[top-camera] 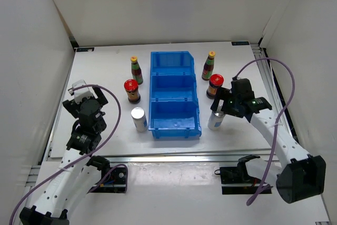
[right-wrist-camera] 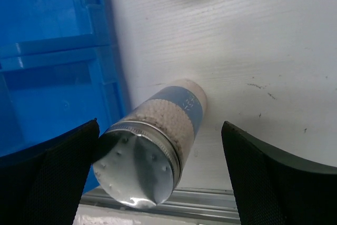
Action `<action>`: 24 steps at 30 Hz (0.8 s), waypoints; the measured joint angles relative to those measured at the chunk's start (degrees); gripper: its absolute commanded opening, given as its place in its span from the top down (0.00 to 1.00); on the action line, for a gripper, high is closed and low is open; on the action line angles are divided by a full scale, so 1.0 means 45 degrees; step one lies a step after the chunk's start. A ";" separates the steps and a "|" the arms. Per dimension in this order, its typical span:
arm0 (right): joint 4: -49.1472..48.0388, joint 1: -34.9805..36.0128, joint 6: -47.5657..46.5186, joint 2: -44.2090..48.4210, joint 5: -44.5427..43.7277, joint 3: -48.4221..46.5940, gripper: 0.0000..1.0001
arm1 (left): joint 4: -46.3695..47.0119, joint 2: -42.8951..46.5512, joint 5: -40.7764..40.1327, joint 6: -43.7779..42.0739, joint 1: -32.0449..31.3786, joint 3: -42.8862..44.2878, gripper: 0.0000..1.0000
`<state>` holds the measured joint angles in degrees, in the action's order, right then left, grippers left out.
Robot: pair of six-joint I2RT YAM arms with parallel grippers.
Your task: Organize the condiment bottles
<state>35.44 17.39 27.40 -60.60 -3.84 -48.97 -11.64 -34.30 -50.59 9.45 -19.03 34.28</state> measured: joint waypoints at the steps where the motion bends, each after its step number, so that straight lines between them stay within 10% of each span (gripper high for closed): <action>1: 0.0005 0.0019 -0.0024 -0.0364 0.0087 -0.0015 0.01 | 0.0005 0.0000 0.0000 0.0000 0.0000 0.0000 0.00; 18: 0.0481 0.1413 0.0063 -0.1637 -0.0879 -0.0024 0.01 | 0.0015 0.0000 -0.0117 0.0000 0.0000 -0.0005 0.00; 24: 0.0573 0.1501 0.0097 -0.1671 -0.1287 -0.0034 0.26 | 0.0019 0.0000 -0.0233 -0.0068 0.0000 -0.0005 0.00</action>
<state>38.02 24.14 27.83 -68.12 -9.63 -49.12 -11.55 -34.30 -51.64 9.15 -19.03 34.26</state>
